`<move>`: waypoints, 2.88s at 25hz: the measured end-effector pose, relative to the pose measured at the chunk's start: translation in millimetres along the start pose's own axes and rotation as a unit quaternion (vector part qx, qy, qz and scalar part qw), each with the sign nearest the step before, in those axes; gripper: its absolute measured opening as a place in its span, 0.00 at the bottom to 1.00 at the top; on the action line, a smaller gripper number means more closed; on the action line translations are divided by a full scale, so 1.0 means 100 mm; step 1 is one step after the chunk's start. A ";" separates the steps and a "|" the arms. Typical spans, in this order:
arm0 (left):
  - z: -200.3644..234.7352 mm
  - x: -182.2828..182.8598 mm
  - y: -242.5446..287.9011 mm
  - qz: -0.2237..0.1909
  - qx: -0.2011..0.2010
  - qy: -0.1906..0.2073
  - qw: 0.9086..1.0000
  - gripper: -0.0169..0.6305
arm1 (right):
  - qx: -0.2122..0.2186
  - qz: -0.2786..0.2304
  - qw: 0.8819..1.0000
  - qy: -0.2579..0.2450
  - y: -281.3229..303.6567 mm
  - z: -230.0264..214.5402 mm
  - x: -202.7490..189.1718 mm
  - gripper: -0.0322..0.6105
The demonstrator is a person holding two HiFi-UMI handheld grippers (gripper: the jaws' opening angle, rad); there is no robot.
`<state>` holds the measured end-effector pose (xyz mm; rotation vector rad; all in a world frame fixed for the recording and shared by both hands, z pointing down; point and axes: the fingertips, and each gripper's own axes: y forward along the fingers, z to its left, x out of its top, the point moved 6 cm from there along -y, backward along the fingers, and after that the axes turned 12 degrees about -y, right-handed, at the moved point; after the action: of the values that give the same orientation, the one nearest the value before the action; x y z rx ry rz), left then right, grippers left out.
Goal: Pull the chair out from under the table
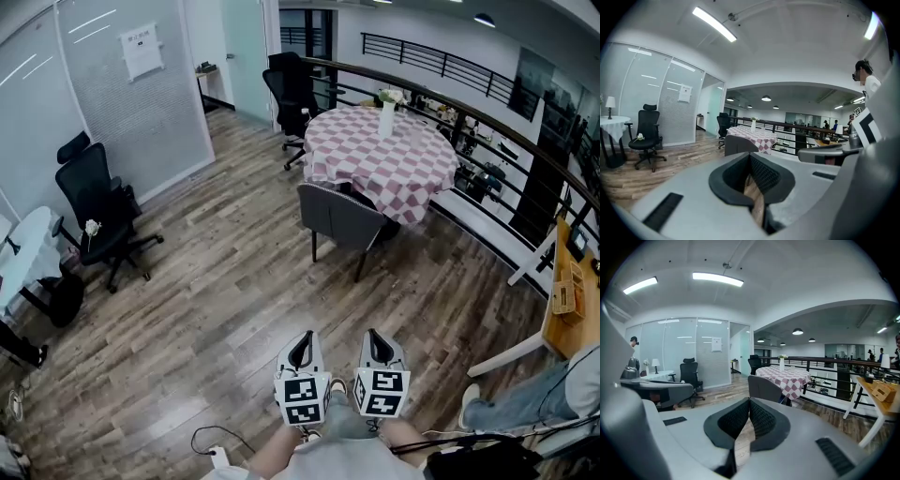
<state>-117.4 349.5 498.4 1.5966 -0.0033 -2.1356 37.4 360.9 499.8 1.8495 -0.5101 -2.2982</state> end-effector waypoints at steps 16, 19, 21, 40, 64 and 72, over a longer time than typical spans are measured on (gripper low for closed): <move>0.07 0.42 0.98 -0.007 0.014 0.010 1.000 0.03 | 0.010 -0.008 1.000 -0.005 1.05 -0.41 0.36 0.08; 0.02 0.53 1.21 -0.007 0.012 0.013 1.000 0.03 | 0.003 -0.019 1.000 0.005 1.22 -0.55 0.47 0.08; -0.03 0.59 1.35 -0.007 0.011 0.016 1.000 0.03 | 0.001 -0.019 1.000 0.007 1.33 -0.66 0.50 0.08; -0.34 0.85 2.63 0.009 0.002 0.032 0.999 0.03 | 0.017 0.002 0.998 0.053 2.33 -1.42 0.59 0.08; -0.14 0.91 3.55 0.043 -0.003 0.040 0.998 0.03 | -0.006 0.047 0.994 0.097 3.09 -1.78 0.48 0.08; 0.14 1.22 4.10 0.039 -0.020 0.037 0.998 0.03 | -0.003 0.021 0.994 0.105 3.59 -1.73 0.78 0.08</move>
<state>-6.5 -64.0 505.7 1.6250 0.0005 -2.0040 152.1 -28.0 522.2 2.0260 -0.5055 -2.0463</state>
